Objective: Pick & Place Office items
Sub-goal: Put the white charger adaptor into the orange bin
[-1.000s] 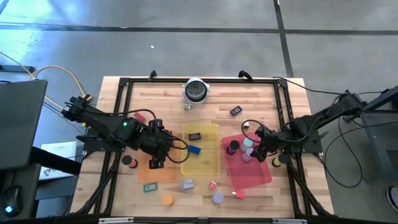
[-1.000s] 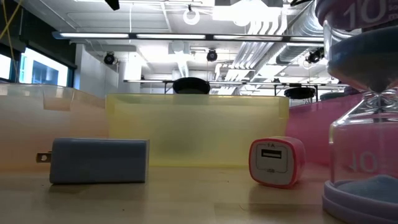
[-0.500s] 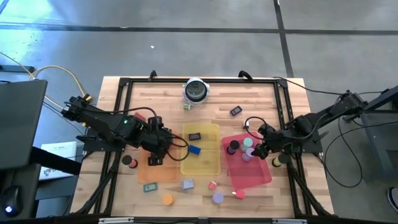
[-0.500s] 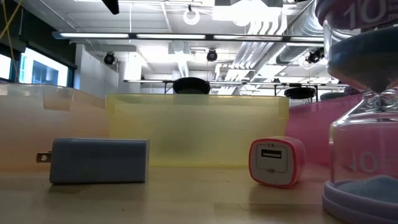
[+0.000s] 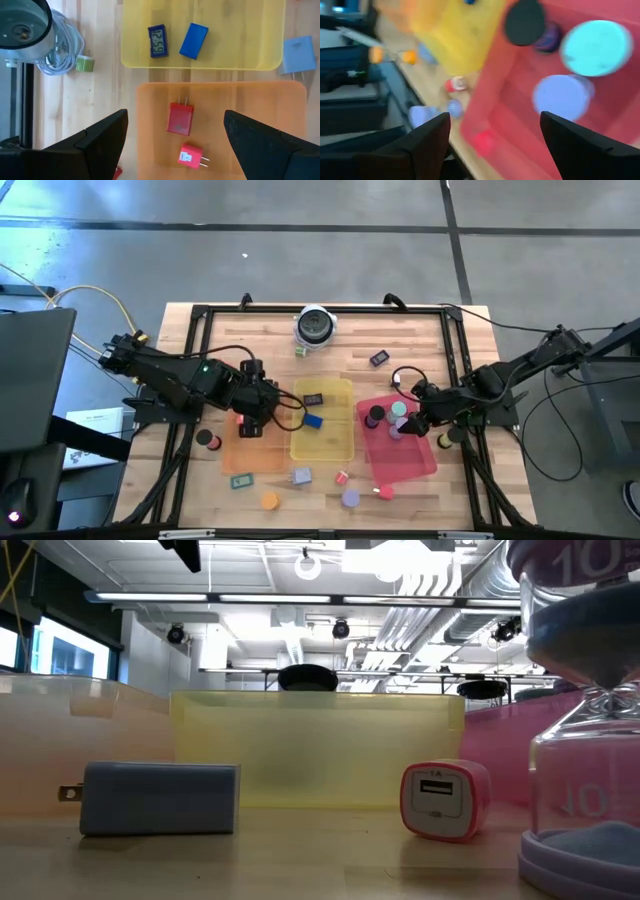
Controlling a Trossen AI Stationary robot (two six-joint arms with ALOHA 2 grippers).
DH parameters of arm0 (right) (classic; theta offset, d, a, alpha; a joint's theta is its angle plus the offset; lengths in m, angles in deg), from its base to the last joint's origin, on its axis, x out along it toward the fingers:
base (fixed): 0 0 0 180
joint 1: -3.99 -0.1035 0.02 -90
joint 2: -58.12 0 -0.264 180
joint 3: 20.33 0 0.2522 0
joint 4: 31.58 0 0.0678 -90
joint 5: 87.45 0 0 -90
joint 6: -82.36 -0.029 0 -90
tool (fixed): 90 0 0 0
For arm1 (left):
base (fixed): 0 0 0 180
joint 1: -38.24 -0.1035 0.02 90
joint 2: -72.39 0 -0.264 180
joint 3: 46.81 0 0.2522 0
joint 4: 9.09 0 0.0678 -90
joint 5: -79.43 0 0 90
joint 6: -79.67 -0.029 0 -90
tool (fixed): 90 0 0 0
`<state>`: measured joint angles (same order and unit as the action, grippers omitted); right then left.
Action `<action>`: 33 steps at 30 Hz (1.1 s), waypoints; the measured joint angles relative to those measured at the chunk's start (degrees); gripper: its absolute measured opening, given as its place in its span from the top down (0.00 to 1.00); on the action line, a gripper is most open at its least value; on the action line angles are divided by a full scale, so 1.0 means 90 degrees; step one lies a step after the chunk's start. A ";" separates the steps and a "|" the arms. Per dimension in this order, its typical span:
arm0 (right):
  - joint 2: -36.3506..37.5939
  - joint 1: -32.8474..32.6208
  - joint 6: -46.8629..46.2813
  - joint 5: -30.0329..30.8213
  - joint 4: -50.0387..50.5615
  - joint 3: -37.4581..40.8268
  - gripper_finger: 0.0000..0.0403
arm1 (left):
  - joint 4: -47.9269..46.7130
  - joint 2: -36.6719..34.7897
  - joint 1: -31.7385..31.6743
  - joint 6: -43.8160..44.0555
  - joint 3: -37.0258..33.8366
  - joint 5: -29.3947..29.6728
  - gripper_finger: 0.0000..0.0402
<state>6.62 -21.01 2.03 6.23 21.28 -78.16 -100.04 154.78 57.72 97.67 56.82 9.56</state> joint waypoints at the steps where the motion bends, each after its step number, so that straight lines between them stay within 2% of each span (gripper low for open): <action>1: 0.0000 0.0000 0.0131 -0.0093 -0.0123 0.0000 0.26 | 0.0000 0.0000 -0.0030 -0.0044 0.0000 -0.0001 0.20; 5: -0.0028 -0.0002 0.0386 -0.0307 -0.0603 0.0000 0.26 | -0.0028 0.0000 -0.0115 -0.0167 -0.0002 -0.0001 0.20; 16: -0.0029 0.0002 0.0402 -0.0109 -0.0773 0.0000 0.26 | -0.0093 0.0002 -0.0517 -0.0636 -0.0005 -0.0039 0.20; 22: -0.0032 0.0005 0.0433 0.0477 -0.1046 0.0000 0.22 | -0.0095 0.0002 -0.0720 -0.0861 -0.0005 -0.0081 0.20; 26: -0.0032 0.0140 0.0326 0.1206 -0.1095 0.0000 0.17 | -0.0144 0.0004 -0.0836 -0.0989 -0.0005 -0.0152 0.20; 33: -0.0032 0.0628 0.0968 0.2059 -0.1480 0.0000 0.14 | -0.0410 0.0005 -0.1041 -0.1018 -0.0005 -0.0295 0.20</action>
<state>6.33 -15.36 10.74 24.76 7.96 -78.16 -103.73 154.82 48.36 88.52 56.78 6.91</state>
